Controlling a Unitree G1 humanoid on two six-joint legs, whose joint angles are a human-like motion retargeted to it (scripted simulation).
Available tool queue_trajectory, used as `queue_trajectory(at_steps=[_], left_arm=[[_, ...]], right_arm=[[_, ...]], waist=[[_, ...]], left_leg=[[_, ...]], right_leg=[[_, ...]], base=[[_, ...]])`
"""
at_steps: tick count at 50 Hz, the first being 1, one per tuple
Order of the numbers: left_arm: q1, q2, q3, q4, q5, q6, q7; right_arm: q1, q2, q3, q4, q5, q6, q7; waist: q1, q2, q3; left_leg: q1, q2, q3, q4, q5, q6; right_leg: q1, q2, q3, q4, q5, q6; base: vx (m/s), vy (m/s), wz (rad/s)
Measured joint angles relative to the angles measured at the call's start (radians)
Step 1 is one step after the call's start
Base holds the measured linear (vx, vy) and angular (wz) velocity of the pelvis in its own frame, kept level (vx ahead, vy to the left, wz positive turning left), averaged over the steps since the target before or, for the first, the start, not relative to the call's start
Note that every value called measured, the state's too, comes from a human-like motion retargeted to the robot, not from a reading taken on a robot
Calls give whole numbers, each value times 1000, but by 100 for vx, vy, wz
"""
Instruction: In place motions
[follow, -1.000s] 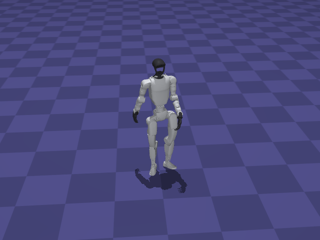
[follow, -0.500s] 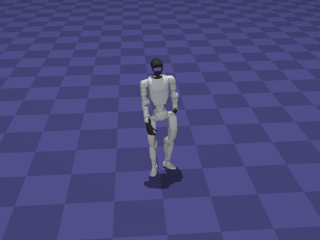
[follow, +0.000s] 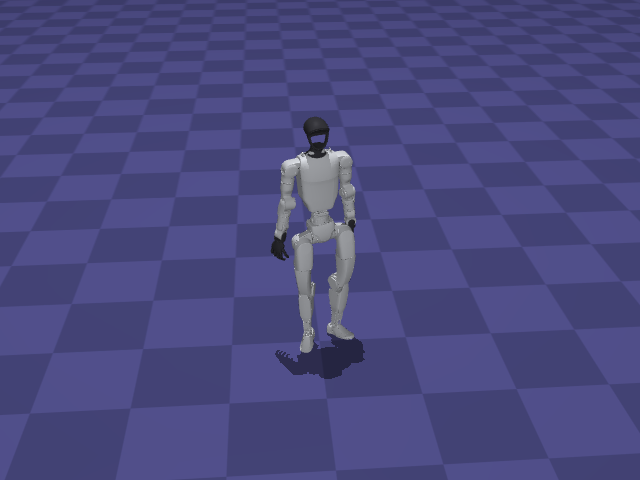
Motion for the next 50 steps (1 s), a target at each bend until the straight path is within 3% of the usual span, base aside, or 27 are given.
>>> queue_trajectory(at_steps=[6, 12, 31, 44, 50], left_arm=[[-62, 11, -44, -14, 30, -18, -36], [-93, 10, -48, -8, 34, -31, -160], [-27, -2, -21, 81, 47, -1, -13], [3, 7, 12, 60, 26, 1, -23], [23, 7, 31, 21, 16, -3, -45]], right_arm=[[81, -12, -112, 2, 72, -23, 22], [70, -20, -134, 13, 109, 36, 54], [2, 34, -1, -314, 49, -19, 70], [27, -6, -76, -190, 46, 5, 61], [47, -20, -136, -120, 84, 24, 58]], waist=[[-18, 3, -7], [-17, 12, -7], [-29, 44, 7], [-24, 50, 13], [-27, 50, 9]], left_leg=[[-2, 9, 7, 5, 1, 2], [6, 16, 32, 4, 0, 0], [-3, 36, 61, -2, 10, -5], [-1, 50, 30, 14, 42, -22], [-20, 79, 17, 77, 57, -59]], right_leg=[[6, 9, 10, -2, -2, 0], [-3, 17, 41, 2, -1, -7], [-46, 35, 90, 13, -9, -25], [-13, 44, 68, 7, -49, -18], [-1, 62, 85, 2, -74, -18]], base=[[-1, -2, -6], [-4, -2, -30], [-4, -2, -12], [-2, -7, 18], [-2, -13, 3]])
